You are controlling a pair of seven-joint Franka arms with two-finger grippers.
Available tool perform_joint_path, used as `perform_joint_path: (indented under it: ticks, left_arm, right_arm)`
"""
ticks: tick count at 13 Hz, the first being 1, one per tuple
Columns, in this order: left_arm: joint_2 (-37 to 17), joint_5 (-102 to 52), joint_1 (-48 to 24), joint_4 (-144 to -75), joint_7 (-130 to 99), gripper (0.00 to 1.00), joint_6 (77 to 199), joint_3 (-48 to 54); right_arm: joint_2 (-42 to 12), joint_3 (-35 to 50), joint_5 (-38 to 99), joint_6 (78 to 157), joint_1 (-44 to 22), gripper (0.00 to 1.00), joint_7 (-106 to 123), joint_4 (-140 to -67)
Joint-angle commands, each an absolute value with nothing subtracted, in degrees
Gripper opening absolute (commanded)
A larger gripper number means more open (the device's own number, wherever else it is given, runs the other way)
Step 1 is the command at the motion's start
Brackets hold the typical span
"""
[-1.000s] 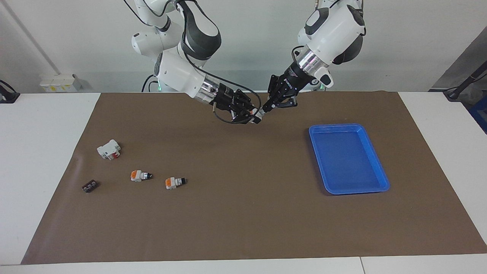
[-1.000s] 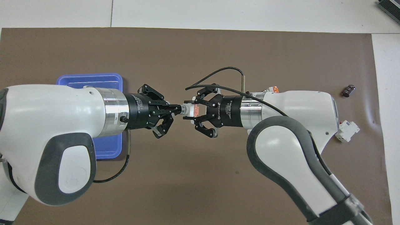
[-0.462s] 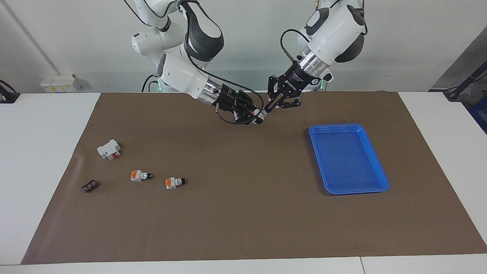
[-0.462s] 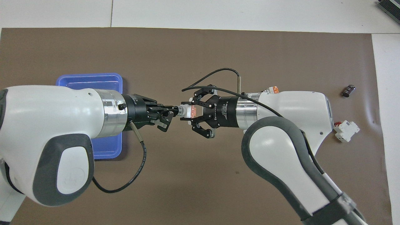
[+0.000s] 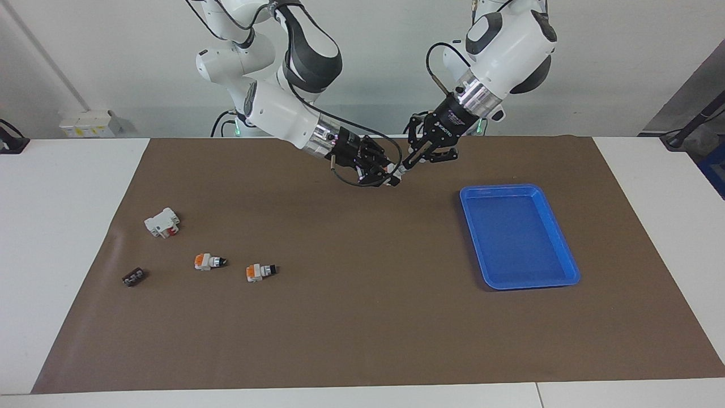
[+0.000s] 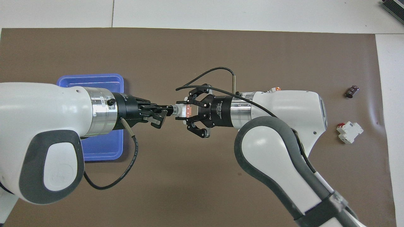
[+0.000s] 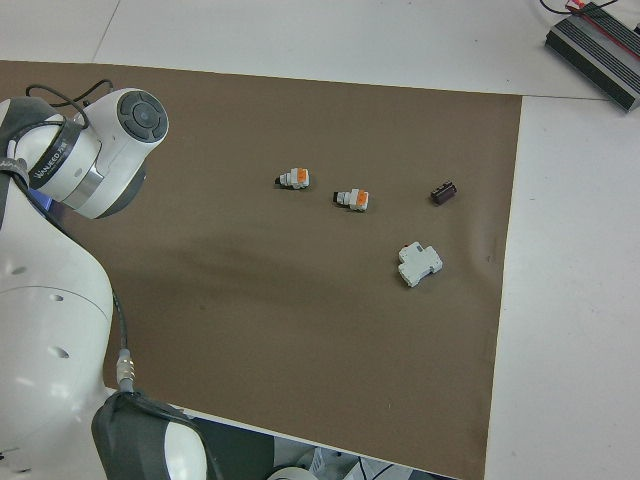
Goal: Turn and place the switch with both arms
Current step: 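Open the right gripper and withdraw it while the left gripper holds the switch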
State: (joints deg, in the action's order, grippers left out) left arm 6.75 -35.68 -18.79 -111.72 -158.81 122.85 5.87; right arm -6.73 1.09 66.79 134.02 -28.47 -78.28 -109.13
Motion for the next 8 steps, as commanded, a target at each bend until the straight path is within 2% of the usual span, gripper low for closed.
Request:
perform_joint_path:
  ticks: [1,2,5,8]
  left_arm:
    - [7.47,-29.53,-14.50,-114.70,-167.43,0.00,125.25,4.83]
    - [7.47,-29.44,-14.50,-114.70,-167.08,0.00,125.33,4.83]
    - [7.38,-26.03,-14.59,-114.61,-166.21,0.00,125.42,4.92]
    - [7.47,-24.62,-14.59,-114.70,-159.90,0.00,125.16,4.92]
  right_arm:
    - [-2.20,-0.09,67.59,132.27,-26.54,0.41,-79.54,-111.88]
    - [-1.85,-0.17,66.63,132.54,-26.63,0.99,-79.45,-111.88]
    - [-0.44,-0.35,59.98,132.54,-26.02,1.00,-79.10,-112.24]
    - [1.31,-0.70,44.00,132.10,-22.78,1.00,-76.40,-112.15]
